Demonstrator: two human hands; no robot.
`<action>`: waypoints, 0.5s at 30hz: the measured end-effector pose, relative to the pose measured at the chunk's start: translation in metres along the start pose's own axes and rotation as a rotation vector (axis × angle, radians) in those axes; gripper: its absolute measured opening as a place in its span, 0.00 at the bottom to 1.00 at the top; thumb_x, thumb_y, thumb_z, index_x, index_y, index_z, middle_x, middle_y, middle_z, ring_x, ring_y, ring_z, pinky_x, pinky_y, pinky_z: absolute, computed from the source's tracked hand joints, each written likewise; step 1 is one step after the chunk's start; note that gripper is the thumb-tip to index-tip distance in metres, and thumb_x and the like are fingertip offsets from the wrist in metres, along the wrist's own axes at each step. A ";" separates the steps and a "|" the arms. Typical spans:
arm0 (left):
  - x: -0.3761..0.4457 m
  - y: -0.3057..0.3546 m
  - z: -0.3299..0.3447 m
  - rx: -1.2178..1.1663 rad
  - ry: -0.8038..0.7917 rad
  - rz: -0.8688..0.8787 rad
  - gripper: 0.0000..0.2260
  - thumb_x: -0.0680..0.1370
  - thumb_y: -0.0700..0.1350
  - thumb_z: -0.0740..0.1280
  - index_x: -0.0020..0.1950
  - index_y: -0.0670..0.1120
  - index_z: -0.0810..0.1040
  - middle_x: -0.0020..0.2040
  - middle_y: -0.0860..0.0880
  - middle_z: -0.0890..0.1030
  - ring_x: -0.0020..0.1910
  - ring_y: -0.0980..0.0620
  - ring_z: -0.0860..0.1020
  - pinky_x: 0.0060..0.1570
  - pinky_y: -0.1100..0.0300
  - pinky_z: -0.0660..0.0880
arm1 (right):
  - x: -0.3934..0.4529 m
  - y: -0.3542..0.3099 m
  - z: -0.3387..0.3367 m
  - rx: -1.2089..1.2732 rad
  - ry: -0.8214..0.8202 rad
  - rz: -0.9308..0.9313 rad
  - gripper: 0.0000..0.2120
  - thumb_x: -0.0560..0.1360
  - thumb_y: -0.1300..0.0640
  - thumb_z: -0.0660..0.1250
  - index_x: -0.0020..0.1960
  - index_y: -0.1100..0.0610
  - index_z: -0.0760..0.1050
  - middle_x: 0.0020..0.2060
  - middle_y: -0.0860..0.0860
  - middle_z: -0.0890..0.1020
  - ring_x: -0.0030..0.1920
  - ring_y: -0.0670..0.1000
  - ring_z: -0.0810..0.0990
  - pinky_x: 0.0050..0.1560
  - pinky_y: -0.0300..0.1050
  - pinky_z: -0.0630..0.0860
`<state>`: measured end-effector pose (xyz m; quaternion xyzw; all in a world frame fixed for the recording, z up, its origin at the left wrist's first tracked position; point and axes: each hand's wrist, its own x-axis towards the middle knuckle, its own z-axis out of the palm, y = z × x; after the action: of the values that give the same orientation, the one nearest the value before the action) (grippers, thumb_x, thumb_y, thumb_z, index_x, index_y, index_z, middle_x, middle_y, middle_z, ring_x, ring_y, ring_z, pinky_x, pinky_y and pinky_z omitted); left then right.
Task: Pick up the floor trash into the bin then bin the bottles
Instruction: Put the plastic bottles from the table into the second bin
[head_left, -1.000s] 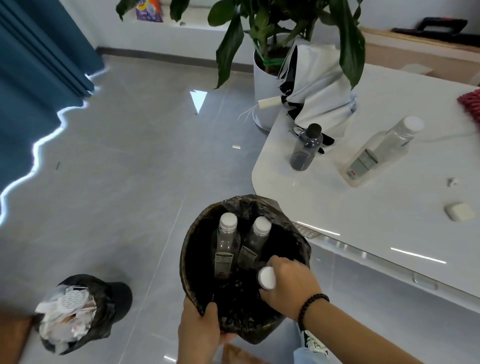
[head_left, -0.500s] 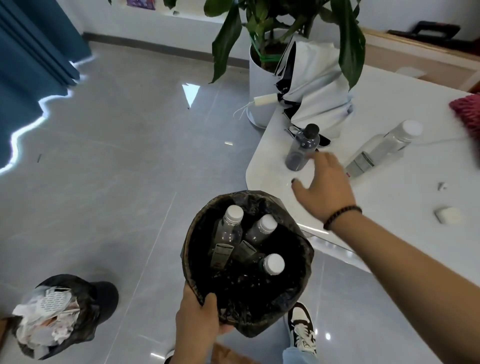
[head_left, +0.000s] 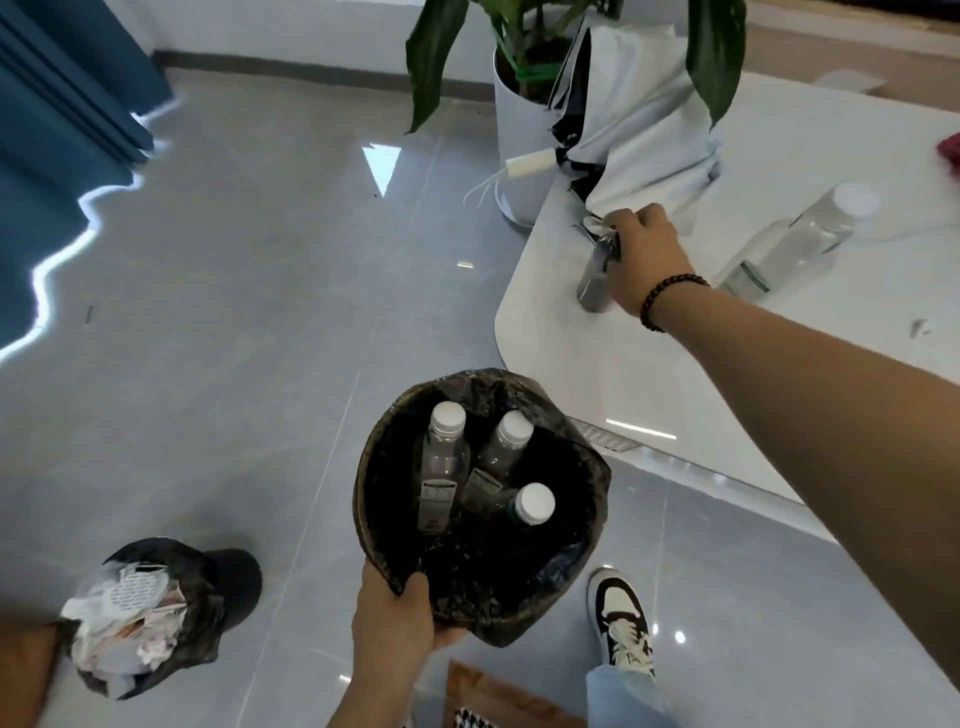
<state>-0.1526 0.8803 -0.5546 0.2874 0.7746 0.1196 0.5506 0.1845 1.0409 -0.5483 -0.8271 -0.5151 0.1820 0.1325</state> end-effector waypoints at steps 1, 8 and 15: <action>0.001 0.000 0.000 0.012 -0.001 0.003 0.19 0.78 0.36 0.60 0.67 0.47 0.69 0.57 0.39 0.76 0.42 0.38 0.82 0.29 0.50 0.81 | -0.009 0.005 0.003 0.036 0.050 -0.020 0.25 0.72 0.66 0.64 0.68 0.58 0.67 0.65 0.59 0.66 0.64 0.61 0.67 0.62 0.55 0.71; 0.000 -0.001 0.005 0.042 -0.009 0.001 0.21 0.77 0.35 0.59 0.69 0.49 0.68 0.57 0.40 0.76 0.45 0.37 0.80 0.28 0.50 0.80 | -0.135 0.013 0.007 0.783 0.438 0.158 0.21 0.72 0.66 0.70 0.61 0.53 0.72 0.54 0.50 0.79 0.53 0.40 0.77 0.52 0.34 0.78; -0.007 -0.001 0.008 0.150 -0.019 0.039 0.21 0.77 0.35 0.59 0.69 0.49 0.66 0.57 0.41 0.75 0.46 0.37 0.79 0.29 0.47 0.81 | -0.226 -0.024 -0.023 0.955 0.331 0.044 0.21 0.68 0.68 0.73 0.50 0.45 0.77 0.49 0.45 0.82 0.53 0.48 0.81 0.49 0.39 0.79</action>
<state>-0.1437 0.8745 -0.5526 0.3441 0.7705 0.0691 0.5321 0.0843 0.8466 -0.4803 -0.7026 -0.3289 0.2665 0.5719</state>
